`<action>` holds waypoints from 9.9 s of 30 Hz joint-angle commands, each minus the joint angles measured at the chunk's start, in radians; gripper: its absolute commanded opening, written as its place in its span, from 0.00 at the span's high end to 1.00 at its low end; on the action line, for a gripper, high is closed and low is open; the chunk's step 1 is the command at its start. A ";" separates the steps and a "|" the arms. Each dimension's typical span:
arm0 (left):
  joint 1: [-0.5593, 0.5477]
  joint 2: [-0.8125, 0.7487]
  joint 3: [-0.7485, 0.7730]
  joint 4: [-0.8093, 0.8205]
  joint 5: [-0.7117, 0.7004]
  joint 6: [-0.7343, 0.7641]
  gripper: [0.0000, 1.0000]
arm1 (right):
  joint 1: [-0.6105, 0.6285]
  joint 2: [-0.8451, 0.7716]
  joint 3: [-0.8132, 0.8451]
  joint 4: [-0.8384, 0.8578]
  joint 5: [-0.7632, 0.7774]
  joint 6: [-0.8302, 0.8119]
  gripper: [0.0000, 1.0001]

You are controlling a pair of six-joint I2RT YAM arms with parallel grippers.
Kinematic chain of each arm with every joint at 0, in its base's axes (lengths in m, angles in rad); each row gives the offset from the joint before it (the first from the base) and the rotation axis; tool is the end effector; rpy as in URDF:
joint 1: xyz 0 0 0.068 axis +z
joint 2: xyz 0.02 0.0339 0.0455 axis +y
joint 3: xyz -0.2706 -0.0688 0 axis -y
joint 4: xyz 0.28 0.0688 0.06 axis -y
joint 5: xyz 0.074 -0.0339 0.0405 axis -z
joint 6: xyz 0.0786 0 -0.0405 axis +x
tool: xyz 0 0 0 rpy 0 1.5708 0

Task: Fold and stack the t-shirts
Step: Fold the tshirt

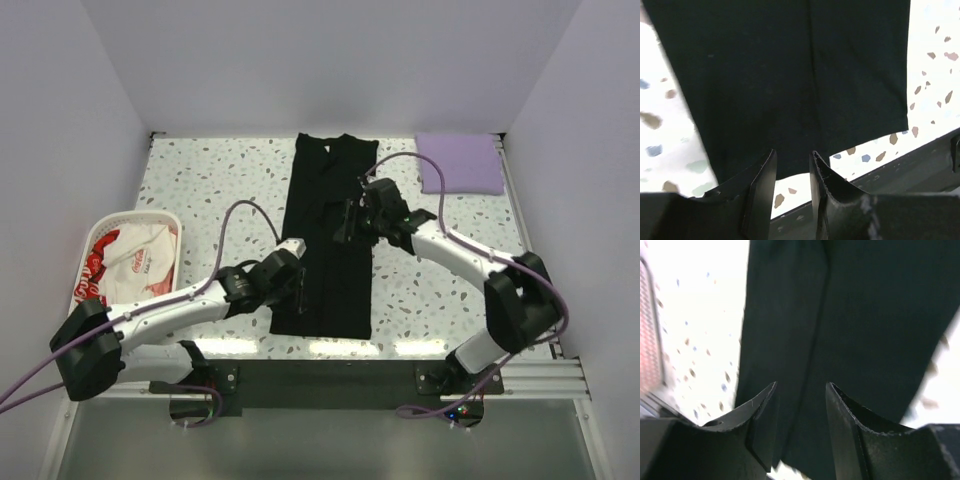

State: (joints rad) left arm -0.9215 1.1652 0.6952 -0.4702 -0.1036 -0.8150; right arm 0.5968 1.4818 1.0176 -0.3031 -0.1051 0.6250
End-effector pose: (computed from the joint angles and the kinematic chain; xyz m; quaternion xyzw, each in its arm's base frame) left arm 0.1756 -0.2179 0.1659 0.0345 0.9489 -0.2045 0.2377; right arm 0.3119 0.2219 0.2057 -0.0076 0.9193 0.2636 0.2921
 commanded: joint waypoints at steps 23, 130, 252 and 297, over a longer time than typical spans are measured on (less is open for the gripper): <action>-0.175 0.248 0.058 0.137 0.044 0.068 0.55 | -0.161 0.640 0.452 0.409 -0.123 0.206 0.51; 0.188 -0.130 -0.232 0.024 0.097 -0.012 0.49 | -0.147 -0.457 -0.500 -0.149 -0.243 0.065 0.61; 0.595 0.817 0.636 0.438 0.259 0.036 0.88 | -0.439 0.489 0.309 0.259 -0.231 0.137 0.96; 0.527 1.168 0.991 0.413 0.380 0.145 1.00 | -0.327 0.839 0.642 0.268 -0.377 -0.010 0.97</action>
State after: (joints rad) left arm -0.4210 2.3157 1.6627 -0.0257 0.3294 -0.6724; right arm 0.2981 2.2967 1.6192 -0.0498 -0.4652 0.6216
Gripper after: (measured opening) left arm 0.014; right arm 0.035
